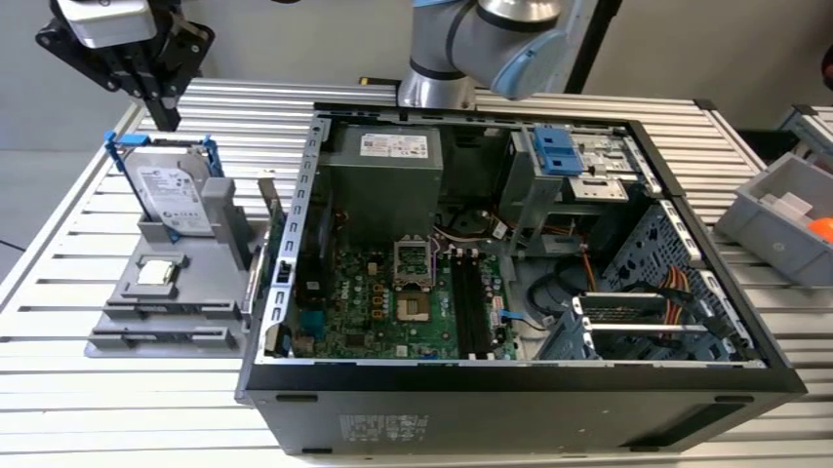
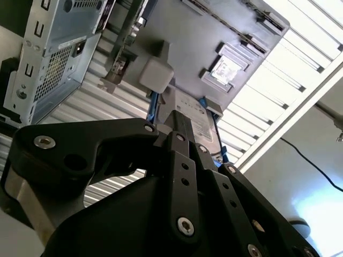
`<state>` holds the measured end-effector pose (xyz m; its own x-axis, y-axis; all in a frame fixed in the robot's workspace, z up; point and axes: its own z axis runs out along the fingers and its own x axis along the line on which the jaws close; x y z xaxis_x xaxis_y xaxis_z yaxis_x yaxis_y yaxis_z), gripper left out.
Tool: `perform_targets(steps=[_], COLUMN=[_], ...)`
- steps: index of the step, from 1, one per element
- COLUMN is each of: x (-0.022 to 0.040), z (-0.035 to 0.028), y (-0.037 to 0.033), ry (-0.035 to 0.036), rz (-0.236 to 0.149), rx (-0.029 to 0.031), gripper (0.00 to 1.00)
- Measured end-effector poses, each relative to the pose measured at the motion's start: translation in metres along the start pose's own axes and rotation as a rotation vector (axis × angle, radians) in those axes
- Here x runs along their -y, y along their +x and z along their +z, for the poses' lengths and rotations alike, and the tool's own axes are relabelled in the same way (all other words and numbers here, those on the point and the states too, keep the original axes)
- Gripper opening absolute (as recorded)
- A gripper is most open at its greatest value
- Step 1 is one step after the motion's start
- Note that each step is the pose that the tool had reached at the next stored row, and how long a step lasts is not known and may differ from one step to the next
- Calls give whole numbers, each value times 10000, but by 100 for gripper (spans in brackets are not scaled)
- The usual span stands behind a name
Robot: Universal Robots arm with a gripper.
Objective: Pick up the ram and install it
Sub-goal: 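Reach for the ram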
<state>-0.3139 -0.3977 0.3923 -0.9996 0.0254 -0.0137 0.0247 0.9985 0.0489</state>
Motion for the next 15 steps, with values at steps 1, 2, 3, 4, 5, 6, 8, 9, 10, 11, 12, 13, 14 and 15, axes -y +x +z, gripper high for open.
perform_targets(steps=[1, 2, 3, 4, 5, 6, 8, 9, 10, 11, 12, 13, 14, 15], x=[0, -1, -1, -2, -2, -3, -4, -4, -4, -4, -4, -4, -3, -3], z=[0, 0, 0, 0, 0, 0, 0, -1, -1, -1, -1, -2, -2, -2], y=[8, 17, 26, 35, 45, 56, 79, 90, 101, 110, 120, 131, 143, 155], ry=[0, 0, 0, 0, 0, -1, -1, 0, 0, -1, 0, 0, 1, 0], rz=[0, 0, 1, 0, 0, 0, 0, -1, -2, -2, -2, -2, -3, -3], rx=[-1, -3, -6, -6, -7, -7, -9, -9, -10, -10, -10, -11, -11, -11], gripper=[0, 0, 0, 0, 0, 0, 0, 0, 0, 0, 0, 0, 0, 0])
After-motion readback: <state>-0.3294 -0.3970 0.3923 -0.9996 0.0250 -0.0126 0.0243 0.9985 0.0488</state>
